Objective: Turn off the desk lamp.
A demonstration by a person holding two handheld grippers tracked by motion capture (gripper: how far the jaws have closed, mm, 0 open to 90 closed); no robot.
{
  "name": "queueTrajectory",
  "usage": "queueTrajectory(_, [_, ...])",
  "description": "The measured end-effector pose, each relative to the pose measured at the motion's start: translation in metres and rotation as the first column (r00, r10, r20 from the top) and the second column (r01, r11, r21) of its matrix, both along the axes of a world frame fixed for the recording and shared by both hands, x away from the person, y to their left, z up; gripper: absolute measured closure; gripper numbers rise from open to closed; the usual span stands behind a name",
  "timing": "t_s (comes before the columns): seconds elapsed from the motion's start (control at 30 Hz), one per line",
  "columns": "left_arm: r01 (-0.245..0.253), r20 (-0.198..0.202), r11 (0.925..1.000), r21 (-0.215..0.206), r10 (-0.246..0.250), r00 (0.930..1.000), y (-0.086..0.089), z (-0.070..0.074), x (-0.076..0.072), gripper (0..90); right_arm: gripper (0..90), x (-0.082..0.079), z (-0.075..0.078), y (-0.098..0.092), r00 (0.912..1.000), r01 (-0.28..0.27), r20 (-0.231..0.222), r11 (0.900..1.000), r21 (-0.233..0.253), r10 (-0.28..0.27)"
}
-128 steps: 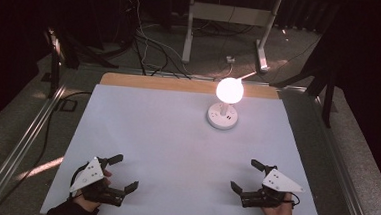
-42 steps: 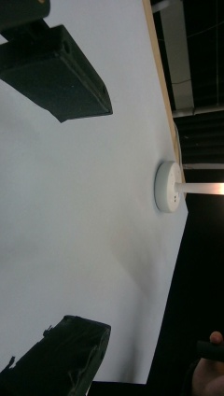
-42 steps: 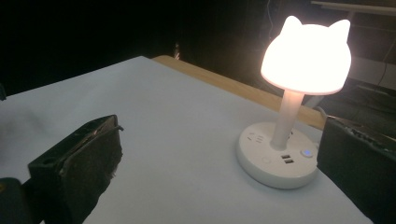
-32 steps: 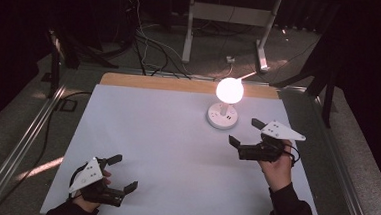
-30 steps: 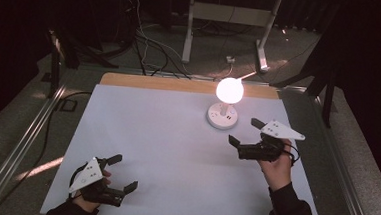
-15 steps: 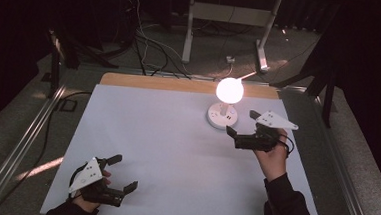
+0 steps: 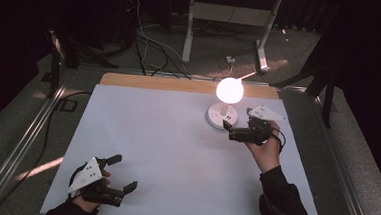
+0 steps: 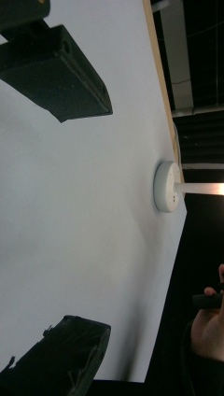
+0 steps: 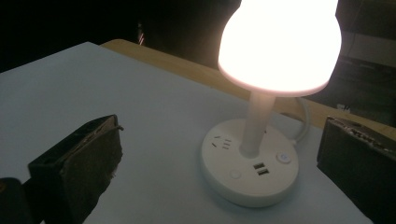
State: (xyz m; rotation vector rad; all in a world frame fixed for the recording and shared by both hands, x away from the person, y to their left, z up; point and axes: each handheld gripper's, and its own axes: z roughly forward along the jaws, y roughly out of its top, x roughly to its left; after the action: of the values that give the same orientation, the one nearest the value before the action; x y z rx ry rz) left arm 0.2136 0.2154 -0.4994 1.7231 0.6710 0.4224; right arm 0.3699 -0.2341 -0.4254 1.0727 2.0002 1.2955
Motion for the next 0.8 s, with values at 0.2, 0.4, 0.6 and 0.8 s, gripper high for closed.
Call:
queueTrajectory(0.2, [0.0, 0.0, 1.0, -0.001, 0.0, 1.0, 0.0, 0.0, 0.0, 0.6, 1.8, 0.008, -0.006, 0.003, 0.9995, 0.018, -0.027, 1.0, 0.001, -0.018])
queueTrajectory(0.4, [0.0, -0.001, 1.0, -0.004, 0.0, 1.0, 0.0, 0.0, 0.0, 0.6, 8.8, 0.017, -0.012, 0.007, 0.9976, 0.055, -0.042, 0.998, -0.022, -0.055])
queueTrajectory(0.6, [-0.001, -0.002, 1.0, -0.006, 0.001, 1.0, 0.0, 0.0, 0.0, 0.6, 20.8, 0.022, -0.016, 0.012, 0.9959, 0.071, -0.053, 0.997, -0.042, -0.073])
queueTrajectory(0.8, [-0.001, -0.003, 1.0, -0.008, 0.001, 1.0, 0.001, 0.0, 0.0, 0.6, 35.7, 0.027, -0.021, 0.014, 0.993, 0.095, -0.065, 0.994, -0.058, -0.098])
